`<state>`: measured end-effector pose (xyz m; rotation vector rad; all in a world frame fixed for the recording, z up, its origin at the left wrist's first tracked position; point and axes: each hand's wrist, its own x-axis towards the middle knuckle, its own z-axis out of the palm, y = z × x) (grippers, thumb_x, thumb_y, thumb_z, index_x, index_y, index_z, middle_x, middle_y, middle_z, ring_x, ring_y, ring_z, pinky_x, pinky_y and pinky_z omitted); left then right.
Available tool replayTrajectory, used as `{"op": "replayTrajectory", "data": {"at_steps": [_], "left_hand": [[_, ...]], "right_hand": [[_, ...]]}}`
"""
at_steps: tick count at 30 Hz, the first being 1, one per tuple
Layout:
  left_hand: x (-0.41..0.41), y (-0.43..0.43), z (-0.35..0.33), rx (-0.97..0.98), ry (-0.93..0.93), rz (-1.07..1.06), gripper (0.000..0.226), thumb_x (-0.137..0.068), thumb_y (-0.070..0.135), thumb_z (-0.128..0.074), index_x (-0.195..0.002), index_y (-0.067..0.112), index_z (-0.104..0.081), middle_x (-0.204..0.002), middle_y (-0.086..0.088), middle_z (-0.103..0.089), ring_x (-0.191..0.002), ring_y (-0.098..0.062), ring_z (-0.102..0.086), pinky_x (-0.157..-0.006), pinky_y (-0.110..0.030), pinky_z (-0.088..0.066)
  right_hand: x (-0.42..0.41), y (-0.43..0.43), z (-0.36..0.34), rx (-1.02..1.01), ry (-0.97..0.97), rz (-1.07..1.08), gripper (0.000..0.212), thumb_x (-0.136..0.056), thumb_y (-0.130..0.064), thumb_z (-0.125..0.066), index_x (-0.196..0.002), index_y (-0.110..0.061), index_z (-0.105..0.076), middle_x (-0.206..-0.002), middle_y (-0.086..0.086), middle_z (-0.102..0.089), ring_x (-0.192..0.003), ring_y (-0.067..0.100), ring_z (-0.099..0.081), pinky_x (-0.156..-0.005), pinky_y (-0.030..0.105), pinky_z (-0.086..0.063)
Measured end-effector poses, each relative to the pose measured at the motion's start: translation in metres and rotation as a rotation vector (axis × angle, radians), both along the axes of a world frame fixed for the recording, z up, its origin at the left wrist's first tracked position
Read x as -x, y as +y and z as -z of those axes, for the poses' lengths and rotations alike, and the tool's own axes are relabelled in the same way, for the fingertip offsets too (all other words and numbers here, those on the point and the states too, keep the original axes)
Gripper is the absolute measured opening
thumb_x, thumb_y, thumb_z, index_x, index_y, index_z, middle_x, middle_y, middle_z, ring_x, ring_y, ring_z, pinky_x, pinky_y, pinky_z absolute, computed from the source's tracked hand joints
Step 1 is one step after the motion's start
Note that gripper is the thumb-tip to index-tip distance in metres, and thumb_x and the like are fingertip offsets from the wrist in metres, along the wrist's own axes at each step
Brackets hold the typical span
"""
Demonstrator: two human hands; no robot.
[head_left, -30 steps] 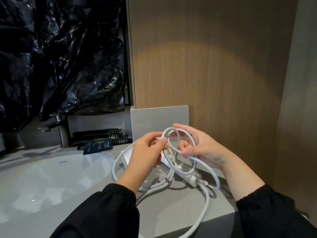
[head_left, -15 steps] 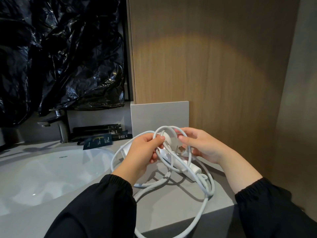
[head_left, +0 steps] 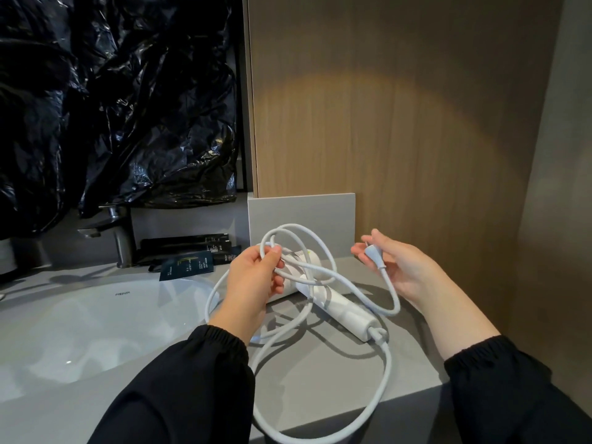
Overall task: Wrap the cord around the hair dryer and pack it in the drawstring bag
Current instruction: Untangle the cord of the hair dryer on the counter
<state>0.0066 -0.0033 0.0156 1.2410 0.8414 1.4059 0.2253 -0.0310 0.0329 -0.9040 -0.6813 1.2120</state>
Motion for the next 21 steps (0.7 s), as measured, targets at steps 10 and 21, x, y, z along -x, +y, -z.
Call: {"op": "replayTrajectory", "data": {"at_steps": [10, 21], "left_hand": [[0.002, 0.002, 0.0, 0.073, -0.064, -0.027, 0.019, -0.094, 0.008, -0.054, -0.076, 0.007, -0.058, -0.06, -0.003, -0.05, -0.045, -0.008, -0.045, -0.043, -0.016, -0.043], [-0.006, -0.004, 0.003, -0.075, 0.229, 0.047, 0.012, -0.092, 0.013, -0.06, -0.085, 0.004, -0.063, -0.056, 0.0, -0.055, -0.04, -0.01, -0.045, -0.041, -0.022, -0.042]], "right_hand": [[-0.004, 0.0, 0.003, -0.118, 0.04, -0.258, 0.025, -0.098, -0.03, -0.047, -0.11, -0.011, -0.056, -0.085, 0.009, -0.055, -0.046, 0.007, -0.035, -0.04, 0.015, -0.032], [0.004, -0.013, 0.001, -0.29, -0.149, -0.451, 0.06, -0.07, -0.009, -0.067, -0.127, -0.006, -0.049, -0.123, 0.018, -0.064, -0.079, 0.022, -0.073, -0.065, 0.024, -0.06]]}}
